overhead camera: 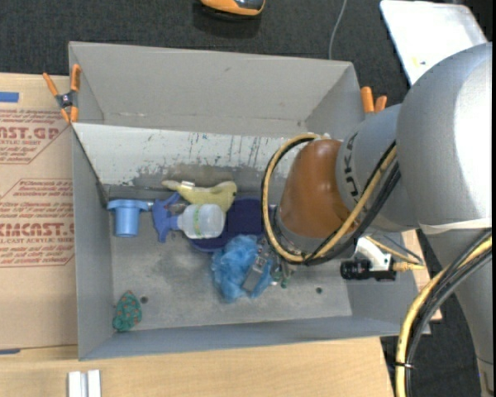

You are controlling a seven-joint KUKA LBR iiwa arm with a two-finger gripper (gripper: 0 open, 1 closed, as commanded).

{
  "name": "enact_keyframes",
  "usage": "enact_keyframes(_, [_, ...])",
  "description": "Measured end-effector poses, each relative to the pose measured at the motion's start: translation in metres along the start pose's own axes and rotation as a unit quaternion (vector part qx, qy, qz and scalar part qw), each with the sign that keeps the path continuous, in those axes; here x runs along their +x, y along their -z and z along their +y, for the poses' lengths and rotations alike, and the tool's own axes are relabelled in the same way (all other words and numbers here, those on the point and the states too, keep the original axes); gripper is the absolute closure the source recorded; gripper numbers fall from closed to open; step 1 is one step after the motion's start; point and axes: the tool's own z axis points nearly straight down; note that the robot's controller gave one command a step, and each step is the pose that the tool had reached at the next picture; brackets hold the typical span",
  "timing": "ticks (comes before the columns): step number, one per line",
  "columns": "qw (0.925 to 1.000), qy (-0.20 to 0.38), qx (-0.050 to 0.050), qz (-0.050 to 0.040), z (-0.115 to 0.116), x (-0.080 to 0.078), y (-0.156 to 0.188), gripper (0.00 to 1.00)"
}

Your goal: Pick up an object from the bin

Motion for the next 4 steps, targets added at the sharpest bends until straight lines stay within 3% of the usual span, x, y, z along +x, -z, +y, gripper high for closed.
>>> enact_keyframes(4, [0.9993,-0.036,0.001,0.0017,0.011,0.008,0.003,1.00])
